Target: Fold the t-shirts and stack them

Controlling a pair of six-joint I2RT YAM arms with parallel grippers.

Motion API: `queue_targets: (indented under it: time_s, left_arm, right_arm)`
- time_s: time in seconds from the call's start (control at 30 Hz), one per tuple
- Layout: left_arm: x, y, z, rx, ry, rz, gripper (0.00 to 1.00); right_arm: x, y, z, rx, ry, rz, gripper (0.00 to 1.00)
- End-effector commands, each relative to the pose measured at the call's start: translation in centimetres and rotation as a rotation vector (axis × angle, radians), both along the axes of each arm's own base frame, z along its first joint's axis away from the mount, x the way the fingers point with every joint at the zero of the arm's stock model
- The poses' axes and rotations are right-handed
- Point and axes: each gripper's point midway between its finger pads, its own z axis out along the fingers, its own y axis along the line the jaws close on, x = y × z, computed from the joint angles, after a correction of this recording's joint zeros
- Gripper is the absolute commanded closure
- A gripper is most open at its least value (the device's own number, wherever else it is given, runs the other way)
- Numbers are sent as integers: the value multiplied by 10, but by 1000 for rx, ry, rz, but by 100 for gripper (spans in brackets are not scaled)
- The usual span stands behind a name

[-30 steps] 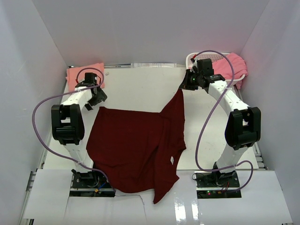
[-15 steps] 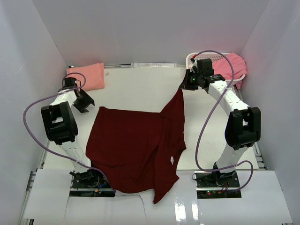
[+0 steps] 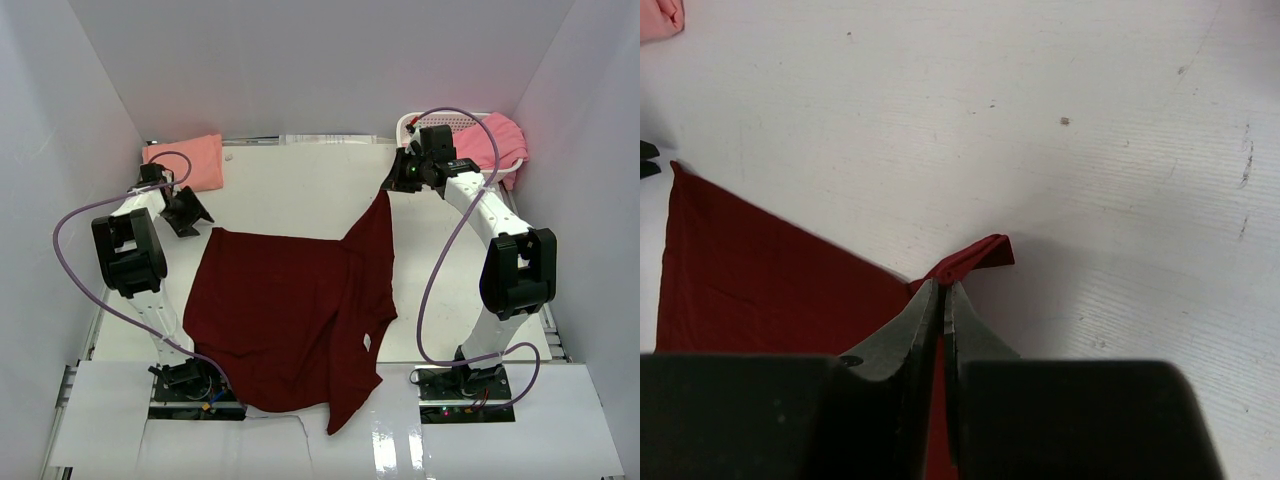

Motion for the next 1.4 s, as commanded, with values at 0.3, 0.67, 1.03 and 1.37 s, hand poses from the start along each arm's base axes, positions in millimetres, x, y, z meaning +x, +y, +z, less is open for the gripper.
queue_targets:
  time_s: [0.3, 0.67, 1.03, 1.37]
  left_arm:
    - [-27, -13, -15, 24, 74, -60, 41]
    - [-34, -21, -35, 58, 142, -92, 46]
    - [-31, -17, -40, 74, 158, -72, 64]
    - [-34, -13, -43, 99, 177, -72, 42]
  right_arm:
    - [4, 6, 24, 29, -81, 26, 92]
    - [3, 5, 30, 31, -88, 22, 92]
    - [2, 5, 29, 30, -83, 24, 92]
    - [2, 5, 31, 33, -85, 28, 92]
